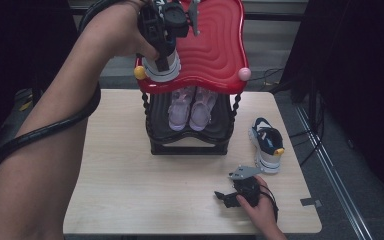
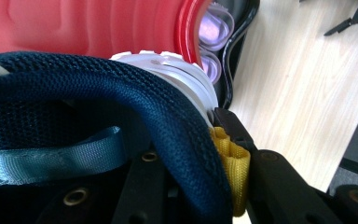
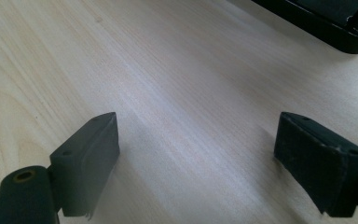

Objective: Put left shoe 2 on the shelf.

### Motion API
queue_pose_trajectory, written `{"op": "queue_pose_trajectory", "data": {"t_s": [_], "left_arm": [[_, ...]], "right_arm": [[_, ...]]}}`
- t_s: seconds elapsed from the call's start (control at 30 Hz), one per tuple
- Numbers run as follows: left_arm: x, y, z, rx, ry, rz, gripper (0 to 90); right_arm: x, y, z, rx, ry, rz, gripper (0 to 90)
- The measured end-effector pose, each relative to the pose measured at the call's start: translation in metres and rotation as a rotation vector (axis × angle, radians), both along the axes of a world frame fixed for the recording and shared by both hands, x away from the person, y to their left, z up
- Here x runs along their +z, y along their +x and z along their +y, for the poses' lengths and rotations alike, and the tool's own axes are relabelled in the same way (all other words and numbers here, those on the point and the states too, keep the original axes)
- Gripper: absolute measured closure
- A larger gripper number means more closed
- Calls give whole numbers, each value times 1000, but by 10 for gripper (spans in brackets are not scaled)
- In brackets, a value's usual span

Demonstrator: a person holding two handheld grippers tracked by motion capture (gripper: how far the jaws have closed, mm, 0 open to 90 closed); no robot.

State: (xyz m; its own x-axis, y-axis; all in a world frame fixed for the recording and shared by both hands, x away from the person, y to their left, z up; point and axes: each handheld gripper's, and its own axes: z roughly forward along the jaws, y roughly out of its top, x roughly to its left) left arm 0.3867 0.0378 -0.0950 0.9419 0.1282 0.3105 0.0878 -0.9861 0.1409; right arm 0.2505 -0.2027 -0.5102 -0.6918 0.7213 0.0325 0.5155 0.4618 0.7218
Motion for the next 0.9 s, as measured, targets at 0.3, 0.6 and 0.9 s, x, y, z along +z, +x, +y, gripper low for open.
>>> {"op": "queue_pose_trajectory", "data": {"t_s": [0.3,0.6,0.9], "left_arm": [[-3,12,-13,-28,7,6,745],[-7,20,-24,-60,7,2,743],[-12,30,-28,-82,22,2,738]], "right_arm": [[0,0,0,1,0,-1,136],[0,0,0,1,1,0,136],[0,0,0,2,-2,2,135]]}}
